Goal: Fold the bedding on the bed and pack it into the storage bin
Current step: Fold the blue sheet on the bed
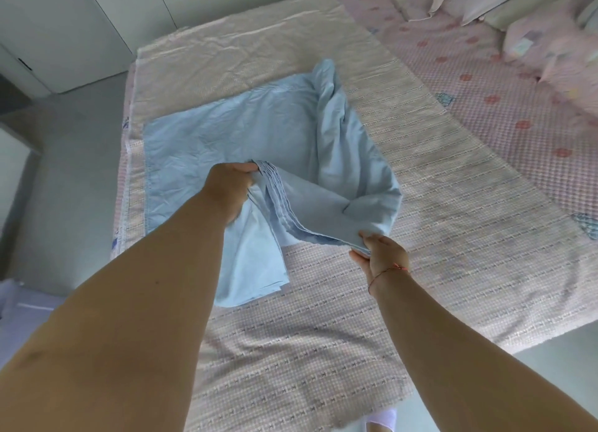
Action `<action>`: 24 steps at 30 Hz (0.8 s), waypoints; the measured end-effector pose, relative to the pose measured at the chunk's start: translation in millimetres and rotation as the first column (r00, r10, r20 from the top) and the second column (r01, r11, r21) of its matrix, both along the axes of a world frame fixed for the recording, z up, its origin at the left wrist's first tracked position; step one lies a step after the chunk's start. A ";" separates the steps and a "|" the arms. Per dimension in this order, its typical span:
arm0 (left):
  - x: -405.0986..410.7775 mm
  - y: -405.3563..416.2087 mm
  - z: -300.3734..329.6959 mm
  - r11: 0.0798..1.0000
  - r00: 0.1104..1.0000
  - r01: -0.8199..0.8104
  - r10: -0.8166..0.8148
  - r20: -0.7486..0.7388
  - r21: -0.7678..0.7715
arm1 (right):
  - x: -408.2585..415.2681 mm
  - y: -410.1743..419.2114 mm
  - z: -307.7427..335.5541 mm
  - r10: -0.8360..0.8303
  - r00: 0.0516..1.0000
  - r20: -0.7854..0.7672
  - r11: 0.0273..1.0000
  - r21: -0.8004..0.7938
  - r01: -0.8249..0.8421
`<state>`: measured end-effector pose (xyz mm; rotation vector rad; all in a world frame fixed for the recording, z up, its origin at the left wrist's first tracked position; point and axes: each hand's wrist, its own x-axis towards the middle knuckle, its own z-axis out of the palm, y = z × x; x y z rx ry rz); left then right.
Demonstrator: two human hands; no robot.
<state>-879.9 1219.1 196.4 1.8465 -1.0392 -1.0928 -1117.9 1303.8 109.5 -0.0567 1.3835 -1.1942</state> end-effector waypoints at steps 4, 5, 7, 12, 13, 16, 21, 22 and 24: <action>22.7 -14.7 -12.8 1.000 0.990 0.017 -0.018 0.138 0.010 | 13.5 -18.4 -8.5 0.117 0.993 0.012 0.993 0.021 -0.117; 28.0 -15.0 -16.0 0.999 0.986 0.036 -0.038 0.164 0.011 | 16.5 -21.3 -10.3 0.140 0.990 0.025 0.990 0.032 -0.141; 42.7 -19.4 -27.7 0.998 0.979 0.065 -0.068 0.194 0.024 | 25.7 -27.4 -17.5 0.163 0.985 0.053 0.983 0.072 -0.166; 78.2 -35.0 -63.8 0.988 0.980 0.097 -0.117 0.163 0.122 | 60.6 -28.5 -41.9 0.091 0.978 0.187 0.991 0.083 -0.108; 83.9 -37.8 -70.7 0.987 0.980 0.098 -0.118 0.157 0.131 | 66.9 -28.2 -44.7 0.078 0.971 0.224 0.994 0.063 -0.094; 103.8 -52.5 -93.0 0.981 0.981 0.138 -0.154 0.117 0.136 | 87.0 -38.1 -51.2 -0.014 0.941 0.337 1.000 -0.015 0.020; 121.3 -66.6 -118.7 0.981 0.990 0.130 -0.137 0.040 0.147 | 108.7 -42.2 -65.3 -0.094 0.937 0.338 0.992 -0.049 0.117; 123.2 -68.6 -122.4 0.980 0.991 0.132 -0.135 0.013 0.151 | 112.0 -35.4 -72.6 -0.055 0.956 0.290 0.996 -0.054 0.074; 124.9 -70.8 -127.5 0.977 0.991 0.133 -0.129 -0.031 0.169 | 118.1 -18.7 -86.1 0.042 0.986 0.163 0.996 -0.083 -0.029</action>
